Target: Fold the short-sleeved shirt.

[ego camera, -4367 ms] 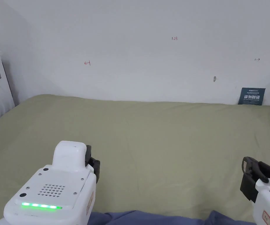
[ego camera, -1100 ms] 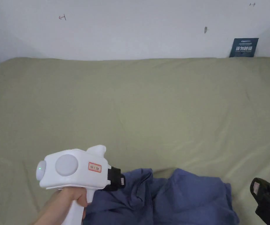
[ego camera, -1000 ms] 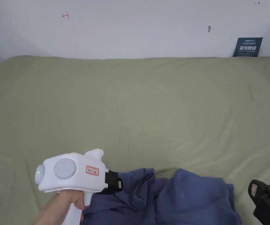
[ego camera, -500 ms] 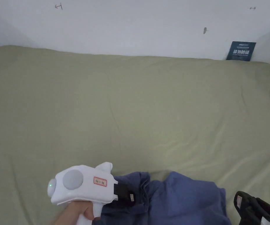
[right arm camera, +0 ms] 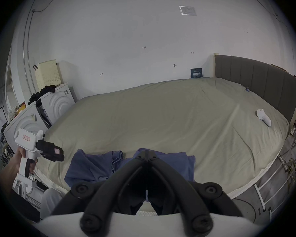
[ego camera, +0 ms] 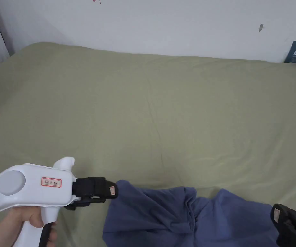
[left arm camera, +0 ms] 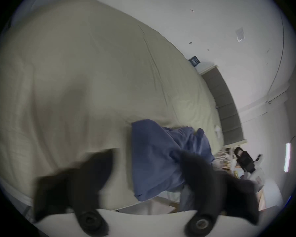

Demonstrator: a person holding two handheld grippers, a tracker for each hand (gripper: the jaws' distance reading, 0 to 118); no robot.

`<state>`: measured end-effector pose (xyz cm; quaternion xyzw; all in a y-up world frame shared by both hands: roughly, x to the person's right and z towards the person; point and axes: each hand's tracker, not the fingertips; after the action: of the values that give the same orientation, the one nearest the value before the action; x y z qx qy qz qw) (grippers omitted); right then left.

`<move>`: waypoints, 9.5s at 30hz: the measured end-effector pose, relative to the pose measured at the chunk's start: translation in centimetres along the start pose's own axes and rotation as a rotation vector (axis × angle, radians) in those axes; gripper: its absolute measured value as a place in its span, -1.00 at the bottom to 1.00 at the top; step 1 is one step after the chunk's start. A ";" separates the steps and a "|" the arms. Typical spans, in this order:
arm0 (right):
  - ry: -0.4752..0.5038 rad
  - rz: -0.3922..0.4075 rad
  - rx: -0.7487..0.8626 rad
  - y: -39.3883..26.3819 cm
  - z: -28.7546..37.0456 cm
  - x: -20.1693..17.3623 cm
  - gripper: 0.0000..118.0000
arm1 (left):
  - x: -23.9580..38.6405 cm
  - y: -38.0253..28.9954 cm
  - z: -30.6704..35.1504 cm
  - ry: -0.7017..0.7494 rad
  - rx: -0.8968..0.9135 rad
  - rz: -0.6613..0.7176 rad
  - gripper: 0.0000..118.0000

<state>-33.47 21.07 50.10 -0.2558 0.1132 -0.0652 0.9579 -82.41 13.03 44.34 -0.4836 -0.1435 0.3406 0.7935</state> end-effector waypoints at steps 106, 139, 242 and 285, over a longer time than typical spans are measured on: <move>0.817 -0.683 -0.716 -8.5 -22.8 2.9 -0.97 | 1.7 0.1 -5.8 -0.129 -0.119 -0.029 0.96; 0.562 -0.373 -0.426 0.2 -14.3 3.4 -0.97 | -11.8 12.4 15.2 0.324 -0.021 0.050 -0.63; -0.068 0.195 0.391 13.5 1.3 -2.4 1.00 | 29.4 -3.9 5.1 0.626 0.862 -0.616 1.00; -0.079 0.227 0.393 13.8 1.5 -2.7 1.00 | 28.7 -4.2 5.9 0.585 0.873 -0.584 1.00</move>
<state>-34.81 34.20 44.93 -0.0525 0.0886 0.0323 0.9942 -63.15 35.15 47.95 -0.1274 0.1069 -0.0115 0.9860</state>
